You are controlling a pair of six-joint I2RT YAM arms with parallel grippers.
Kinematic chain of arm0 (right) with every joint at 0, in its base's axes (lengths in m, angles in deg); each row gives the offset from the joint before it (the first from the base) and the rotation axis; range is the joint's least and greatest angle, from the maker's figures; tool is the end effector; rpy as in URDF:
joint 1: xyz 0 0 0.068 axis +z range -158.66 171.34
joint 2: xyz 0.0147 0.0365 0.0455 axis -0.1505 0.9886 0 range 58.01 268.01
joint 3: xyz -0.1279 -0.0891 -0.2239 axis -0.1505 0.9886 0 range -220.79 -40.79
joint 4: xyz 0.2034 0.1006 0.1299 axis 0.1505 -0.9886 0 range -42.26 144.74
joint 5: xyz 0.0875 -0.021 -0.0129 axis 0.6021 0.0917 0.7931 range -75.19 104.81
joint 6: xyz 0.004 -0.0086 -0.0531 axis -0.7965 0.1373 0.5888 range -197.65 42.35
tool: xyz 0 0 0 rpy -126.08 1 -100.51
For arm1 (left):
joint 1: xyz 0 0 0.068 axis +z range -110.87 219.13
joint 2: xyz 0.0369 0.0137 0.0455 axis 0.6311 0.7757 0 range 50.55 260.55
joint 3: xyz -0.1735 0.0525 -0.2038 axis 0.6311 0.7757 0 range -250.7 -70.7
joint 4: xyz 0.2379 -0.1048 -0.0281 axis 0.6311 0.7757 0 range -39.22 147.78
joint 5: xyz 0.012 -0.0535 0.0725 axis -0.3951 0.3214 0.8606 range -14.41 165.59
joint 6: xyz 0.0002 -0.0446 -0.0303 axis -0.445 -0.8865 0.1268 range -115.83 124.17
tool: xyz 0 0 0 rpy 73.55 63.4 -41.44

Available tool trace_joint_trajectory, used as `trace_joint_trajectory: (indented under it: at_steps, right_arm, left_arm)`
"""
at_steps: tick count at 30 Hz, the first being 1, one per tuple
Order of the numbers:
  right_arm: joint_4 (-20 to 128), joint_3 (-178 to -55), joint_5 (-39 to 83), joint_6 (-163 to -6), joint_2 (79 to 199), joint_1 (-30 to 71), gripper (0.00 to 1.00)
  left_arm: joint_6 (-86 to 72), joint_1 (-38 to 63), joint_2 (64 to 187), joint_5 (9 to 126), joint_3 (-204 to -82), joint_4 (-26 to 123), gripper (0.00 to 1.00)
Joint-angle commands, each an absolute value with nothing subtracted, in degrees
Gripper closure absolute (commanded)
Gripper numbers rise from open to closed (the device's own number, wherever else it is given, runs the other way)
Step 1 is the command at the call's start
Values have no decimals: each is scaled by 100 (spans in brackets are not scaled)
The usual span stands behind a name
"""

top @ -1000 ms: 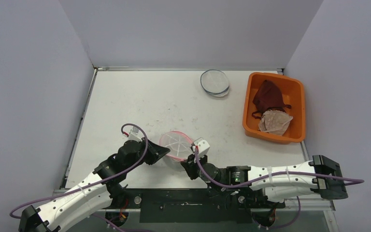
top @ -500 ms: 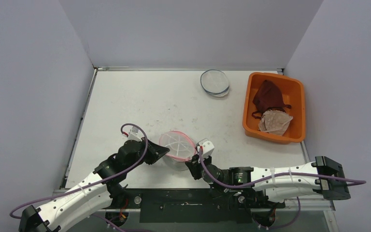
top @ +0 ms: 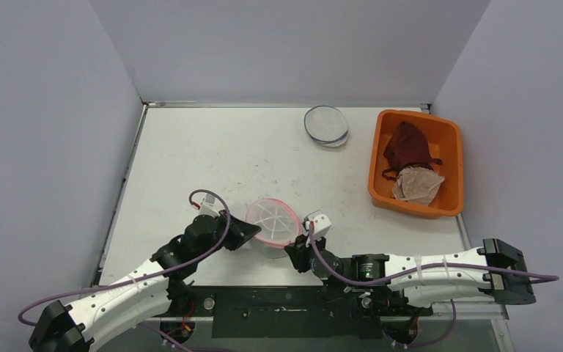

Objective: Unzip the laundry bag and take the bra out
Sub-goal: Unzip the laundry bag at the center of the board.

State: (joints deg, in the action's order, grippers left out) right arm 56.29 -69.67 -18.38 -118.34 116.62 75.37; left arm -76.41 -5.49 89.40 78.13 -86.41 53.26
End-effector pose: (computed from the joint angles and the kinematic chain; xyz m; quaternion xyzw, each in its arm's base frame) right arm 0.0420 0.2133 0.2205 -0.1673 0.8183 0.3224 0.4455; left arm 0.1166 -0.1126 0.1905 -0.2724 0.8012 -0.4641 0.2618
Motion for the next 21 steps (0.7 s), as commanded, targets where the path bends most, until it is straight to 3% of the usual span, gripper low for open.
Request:
trace_joint_trajectory:
  at_steps: [1,5,10,15,21]
  right_arm:
    - [5632,-6987,-1961,-12053,11507,7528,78]
    - [5732,-6842,-1936,-12324,11269,7537,37]
    - [5859,-6669,-1937,-12776,10801,7537,8]
    - [6091,-6152,-2322,-13796,10137,7532,0]
    - [6498,-5349,-3147,-15397,9713,7503,10]
  left_arm:
    - [-7467,-680,9046,8138,-8613,4667,100]
    - [-7308,-832,9092,8409,-8702,4593,100]
    - [-7258,-926,9141,8633,-8628,4267,100]
    - [-7155,-1063,9192,8994,-8532,4104,100]
    - [-7038,-1247,9318,9450,-8312,3461,100]
